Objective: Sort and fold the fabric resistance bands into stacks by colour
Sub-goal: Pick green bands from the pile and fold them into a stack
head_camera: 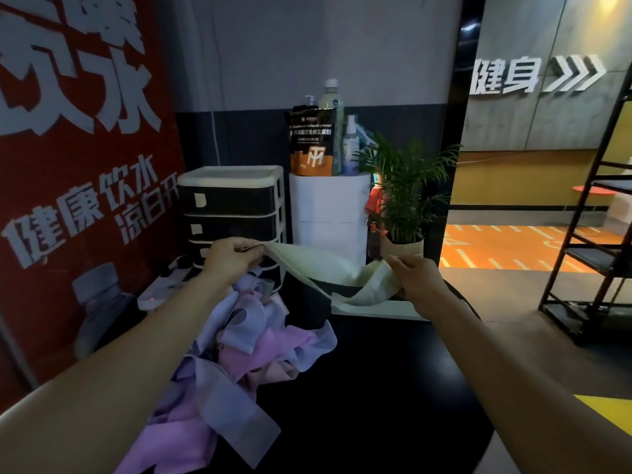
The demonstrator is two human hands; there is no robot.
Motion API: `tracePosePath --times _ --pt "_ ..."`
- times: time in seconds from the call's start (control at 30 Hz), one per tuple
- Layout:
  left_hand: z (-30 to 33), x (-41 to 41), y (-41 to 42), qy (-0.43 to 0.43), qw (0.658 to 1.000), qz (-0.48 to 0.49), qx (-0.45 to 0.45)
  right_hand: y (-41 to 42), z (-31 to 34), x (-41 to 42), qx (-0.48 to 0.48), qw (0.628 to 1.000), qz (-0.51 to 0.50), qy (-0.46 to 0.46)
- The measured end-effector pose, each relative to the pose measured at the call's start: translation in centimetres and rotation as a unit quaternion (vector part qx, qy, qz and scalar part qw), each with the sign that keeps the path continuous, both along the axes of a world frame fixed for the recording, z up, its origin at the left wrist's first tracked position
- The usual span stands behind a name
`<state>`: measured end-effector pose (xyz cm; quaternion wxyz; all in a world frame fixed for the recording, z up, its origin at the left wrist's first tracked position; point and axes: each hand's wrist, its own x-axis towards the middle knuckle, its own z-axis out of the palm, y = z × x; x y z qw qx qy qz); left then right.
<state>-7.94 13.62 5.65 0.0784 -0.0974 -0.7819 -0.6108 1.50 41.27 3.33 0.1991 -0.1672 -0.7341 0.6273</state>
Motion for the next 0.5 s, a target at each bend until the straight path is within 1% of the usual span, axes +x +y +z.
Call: tracePosePath --times 0.07,0.1,0.2,0.27,0.43,0.5 --pt "-0.2 -0.1 0.1 0.023 0.998 0.032 -0.058 -0.1 0.0 0.9 -0.057 0.997 0.047 0.009" --pt "-0.3 -0.2 0.2 0.029 0.996 0.047 -0.074 0.0 -0.1 1.1 -0.069 0.994 0.080 0.013" --pt "-0.6 -0.4 0.4 0.012 0.995 0.064 -0.078 0.4 -0.4 1.5 -0.106 0.984 0.140 0.035" --pt "-0.8 -0.5 0.7 -0.015 0.994 0.074 -0.080 0.7 -0.6 1.7 -0.094 0.984 0.147 0.032" --pt "-0.9 -0.7 2.1 -0.044 0.993 0.077 -0.077 2.3 -1.4 2.1 -0.052 0.983 0.175 0.035" --pt "-0.9 -0.8 2.8 -0.052 0.993 0.069 -0.078 3.0 -1.9 1.8 -0.027 0.990 0.133 0.038"
